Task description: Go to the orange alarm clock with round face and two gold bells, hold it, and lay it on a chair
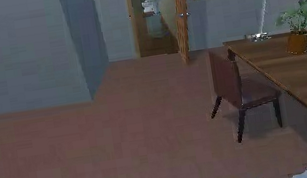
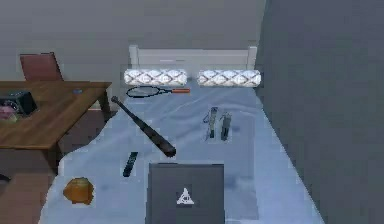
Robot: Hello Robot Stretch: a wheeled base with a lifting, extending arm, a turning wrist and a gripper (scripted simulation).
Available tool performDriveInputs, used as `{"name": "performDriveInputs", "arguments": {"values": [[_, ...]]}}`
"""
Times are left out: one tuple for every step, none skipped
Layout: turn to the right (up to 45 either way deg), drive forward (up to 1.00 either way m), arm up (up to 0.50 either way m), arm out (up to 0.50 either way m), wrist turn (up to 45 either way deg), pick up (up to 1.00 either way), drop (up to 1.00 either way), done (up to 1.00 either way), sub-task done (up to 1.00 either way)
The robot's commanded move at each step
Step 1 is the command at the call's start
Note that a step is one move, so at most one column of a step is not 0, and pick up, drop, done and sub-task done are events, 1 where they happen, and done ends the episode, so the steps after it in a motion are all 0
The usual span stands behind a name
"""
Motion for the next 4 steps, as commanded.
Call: {"name": "performDriveInputs", "arguments": {"values": [[-33.0, 0.00, 0.00, 0.00, 0.0, 0.00, 0.00, 0.00, 0.00], [0.0, 0.00, 0.50, 0.00, 0.0, 0.00, 0.00, 0.00, 0.00], [0.0, 0.00, 0.20, 0.00, 0.0, 0.00, 0.00, 0.00, 0.00], [0.0, 0.00, 0.00, 0.44, 0.0, 0.00, 0.00, 0.00, 0.00]]}}
